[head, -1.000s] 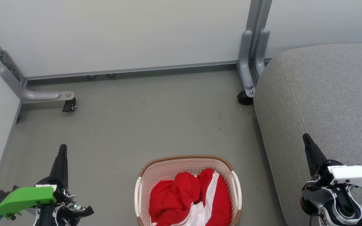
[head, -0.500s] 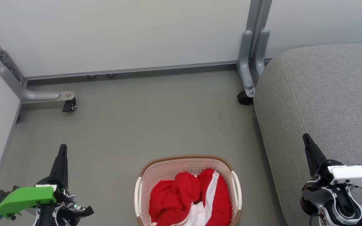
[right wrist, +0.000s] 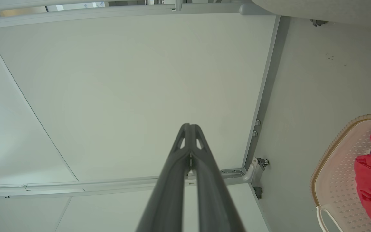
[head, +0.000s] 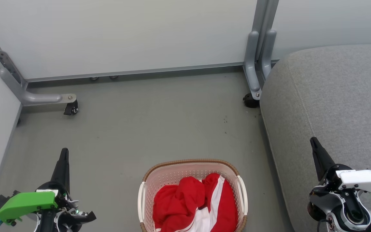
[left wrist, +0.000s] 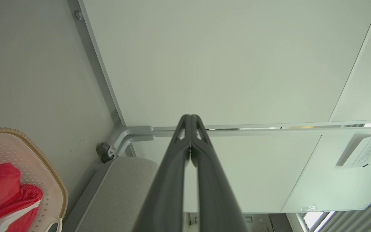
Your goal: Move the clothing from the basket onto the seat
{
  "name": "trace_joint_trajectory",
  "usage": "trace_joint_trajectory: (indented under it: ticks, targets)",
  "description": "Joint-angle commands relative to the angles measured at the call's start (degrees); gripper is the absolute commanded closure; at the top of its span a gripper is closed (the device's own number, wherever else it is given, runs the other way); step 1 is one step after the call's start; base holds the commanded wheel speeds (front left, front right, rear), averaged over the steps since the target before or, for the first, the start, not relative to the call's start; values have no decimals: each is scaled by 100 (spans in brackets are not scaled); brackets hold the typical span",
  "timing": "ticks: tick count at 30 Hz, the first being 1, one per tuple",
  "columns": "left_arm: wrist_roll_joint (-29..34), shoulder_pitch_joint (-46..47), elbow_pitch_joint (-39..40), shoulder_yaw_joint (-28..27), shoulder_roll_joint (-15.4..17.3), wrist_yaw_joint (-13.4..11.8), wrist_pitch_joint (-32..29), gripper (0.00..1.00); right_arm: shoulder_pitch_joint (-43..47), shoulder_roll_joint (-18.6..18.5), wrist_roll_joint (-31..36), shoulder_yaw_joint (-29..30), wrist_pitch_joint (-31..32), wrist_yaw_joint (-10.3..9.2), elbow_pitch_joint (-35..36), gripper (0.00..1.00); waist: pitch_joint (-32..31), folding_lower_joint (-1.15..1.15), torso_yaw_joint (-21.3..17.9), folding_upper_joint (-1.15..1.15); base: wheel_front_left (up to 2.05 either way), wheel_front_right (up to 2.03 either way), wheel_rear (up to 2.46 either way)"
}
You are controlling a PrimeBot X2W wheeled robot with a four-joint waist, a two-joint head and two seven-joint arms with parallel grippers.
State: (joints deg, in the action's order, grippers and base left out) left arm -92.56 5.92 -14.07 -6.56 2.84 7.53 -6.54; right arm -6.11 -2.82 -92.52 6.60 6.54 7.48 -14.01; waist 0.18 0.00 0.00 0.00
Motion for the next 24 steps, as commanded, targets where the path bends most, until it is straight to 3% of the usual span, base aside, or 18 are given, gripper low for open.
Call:
trace_joint_trajectory:
  ticks: [1,5,6,14,24]
  targets:
    - [31,86,-2,-1,12,4,-10,100,-39,-11,24,-4,10,3,-8,100,0,0,0,0,0,0,0]
    - [31,86,-2,-1,12,4,-10,100,-39,-11,24,-4,10,3,-8,100,0,0,0,0,0,0,0]
    - [0,-7,-11,1,-3,0,1,0,6,3,1,-1,-1,0,-12,0,0,0,0,0,0,0,0]
    - [183,-158,-176,98,-43,0,128,0,155,42,108,-93,-122,-1,-226,0,6,0,3,0,0,0,0]
    - [1282,-202,68,176,-35,-52,404,0,157,38,1091,-40,-400,-1,-91,0,18,0,9,0,0,0,0]
